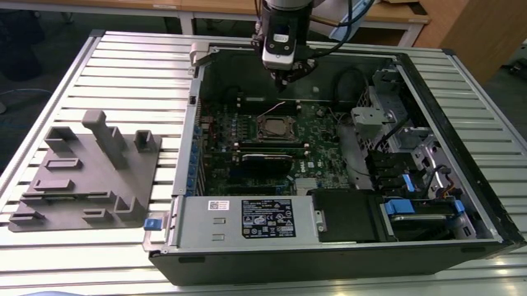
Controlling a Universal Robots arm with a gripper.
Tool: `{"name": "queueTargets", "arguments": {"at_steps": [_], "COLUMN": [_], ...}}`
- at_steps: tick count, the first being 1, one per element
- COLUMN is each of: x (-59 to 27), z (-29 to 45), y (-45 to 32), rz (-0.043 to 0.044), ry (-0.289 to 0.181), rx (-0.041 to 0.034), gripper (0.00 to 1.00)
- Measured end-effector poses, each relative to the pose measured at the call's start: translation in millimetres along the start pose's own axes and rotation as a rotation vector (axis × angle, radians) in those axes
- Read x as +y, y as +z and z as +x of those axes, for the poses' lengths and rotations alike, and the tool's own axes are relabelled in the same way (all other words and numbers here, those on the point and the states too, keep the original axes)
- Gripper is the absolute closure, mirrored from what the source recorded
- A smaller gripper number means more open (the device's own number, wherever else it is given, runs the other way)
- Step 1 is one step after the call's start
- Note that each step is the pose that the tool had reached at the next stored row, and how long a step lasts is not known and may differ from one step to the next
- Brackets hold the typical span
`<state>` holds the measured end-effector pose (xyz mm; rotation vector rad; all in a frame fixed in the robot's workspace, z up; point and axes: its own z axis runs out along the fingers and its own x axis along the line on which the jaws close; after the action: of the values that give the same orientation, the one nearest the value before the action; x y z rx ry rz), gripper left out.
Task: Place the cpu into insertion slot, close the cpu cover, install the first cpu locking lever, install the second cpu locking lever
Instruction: 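Install the first cpu locking lever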
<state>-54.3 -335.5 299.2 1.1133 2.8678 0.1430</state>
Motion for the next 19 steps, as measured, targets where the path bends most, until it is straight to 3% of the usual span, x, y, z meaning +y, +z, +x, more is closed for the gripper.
{"name": "queueTargets", "arguments": {"at_steps": [14, 19], "x": [-0.9, -1.7], "z": [0.2, 0.4], "y": [8.1, 15.4], "rz": [0.0000, -0.0003], "ry": [0.000, 0.000], "rx": [0.0000, 0.0001], "gripper": [0.89, 0.89]}}
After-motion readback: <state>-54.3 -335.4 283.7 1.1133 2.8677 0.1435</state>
